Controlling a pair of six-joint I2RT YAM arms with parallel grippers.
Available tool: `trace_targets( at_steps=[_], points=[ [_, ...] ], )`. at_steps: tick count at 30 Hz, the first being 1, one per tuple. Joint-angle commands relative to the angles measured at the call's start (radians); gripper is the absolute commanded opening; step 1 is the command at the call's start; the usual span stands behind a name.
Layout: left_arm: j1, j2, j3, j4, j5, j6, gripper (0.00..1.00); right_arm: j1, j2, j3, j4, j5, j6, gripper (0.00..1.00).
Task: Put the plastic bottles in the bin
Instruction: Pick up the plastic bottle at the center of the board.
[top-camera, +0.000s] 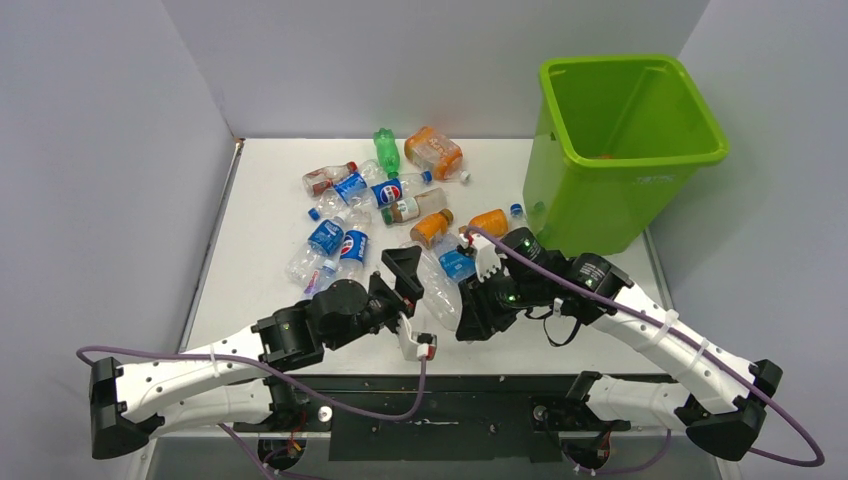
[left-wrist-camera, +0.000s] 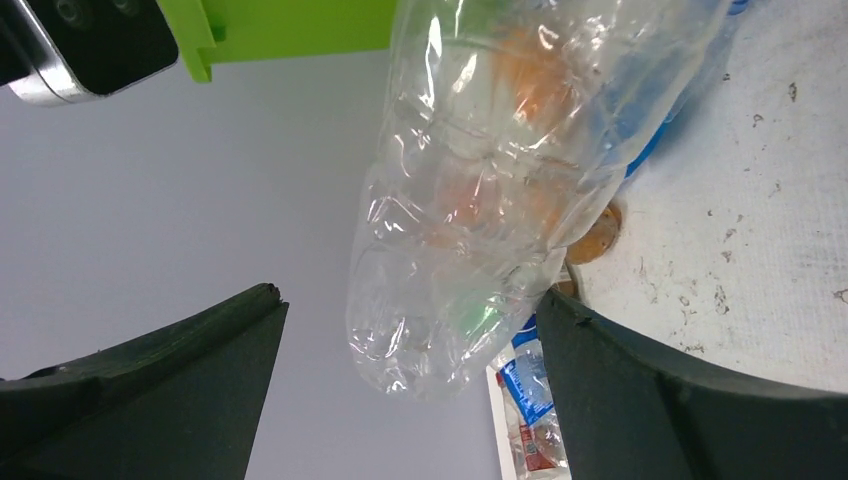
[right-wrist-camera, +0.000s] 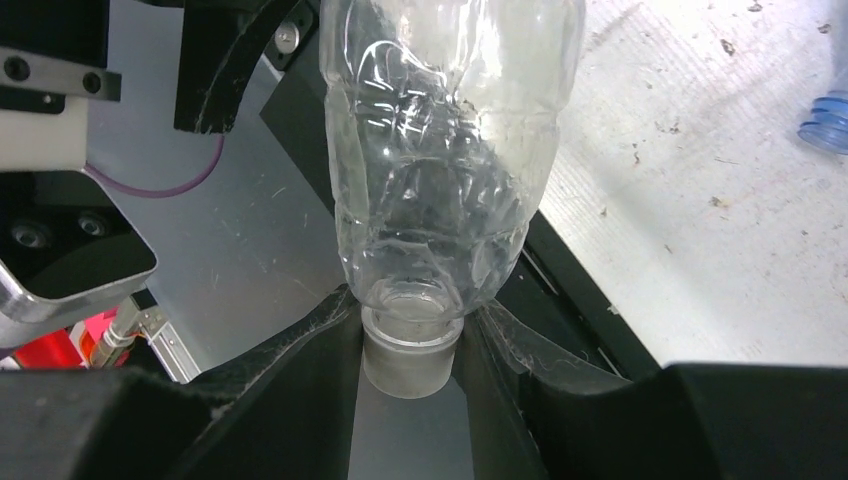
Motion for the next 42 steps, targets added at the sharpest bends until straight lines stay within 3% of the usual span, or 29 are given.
trace_targets(
  at_steps=[1,8,11,14,18,19,21,22,26,28,30,32,35,39,42],
  points=[
    [0.013,-0.014,0.052,0.048,-0.008,0.022,0.96,0.021,-0.026,0.032,0.052,-0.053,-0.013,0.05],
    [0.017,0.053,0.067,0.064,0.015,0.041,0.99,0.045,-0.031,0.05,0.065,-0.061,0.001,0.05],
    [0.015,0.064,0.067,0.063,0.02,0.039,0.81,0.047,-0.035,0.059,0.067,-0.056,0.005,0.05],
    [0.011,0.058,0.061,0.07,0.024,0.021,0.5,0.047,-0.039,0.074,0.065,-0.04,0.009,0.05],
    [0.002,0.033,0.049,0.082,0.029,-0.029,0.33,0.046,-0.043,0.108,0.076,0.0,0.033,0.06],
    [-0.004,0.024,0.042,0.087,0.027,-0.046,0.31,0.047,-0.04,0.128,0.077,0.019,0.036,0.18],
    [-0.011,0.005,0.021,0.102,0.023,-0.089,0.3,0.047,-0.046,0.158,0.091,0.065,0.037,0.59],
    [-0.017,-0.005,0.009,0.104,0.017,-0.119,0.3,0.047,-0.056,0.171,0.106,0.096,0.042,0.73],
    [-0.034,-0.042,-0.009,0.055,0.016,-0.333,0.27,0.047,-0.153,0.166,0.263,0.243,0.081,0.97],
    [-0.035,-0.05,0.002,0.014,0.021,-0.509,0.23,0.047,-0.24,0.099,0.404,0.312,0.12,0.9],
    [-0.034,-0.047,0.016,-0.011,0.027,-0.711,0.19,0.047,-0.342,0.001,0.574,0.388,0.159,0.9],
    [-0.034,-0.04,0.028,-0.017,0.049,-0.914,0.03,0.046,-0.425,-0.094,0.724,0.477,0.195,0.9],
    [-0.027,-0.028,0.036,0.012,0.075,-1.199,0.0,0.045,-0.43,-0.124,0.761,0.542,0.168,0.9],
    [0.012,-0.016,0.041,0.046,0.17,-1.393,0.0,0.046,-0.356,-0.118,0.786,0.515,0.153,0.9],
    [0.053,-0.017,0.044,0.047,0.202,-1.453,0.0,0.047,-0.318,-0.135,0.853,0.478,0.159,0.9]
  ],
)
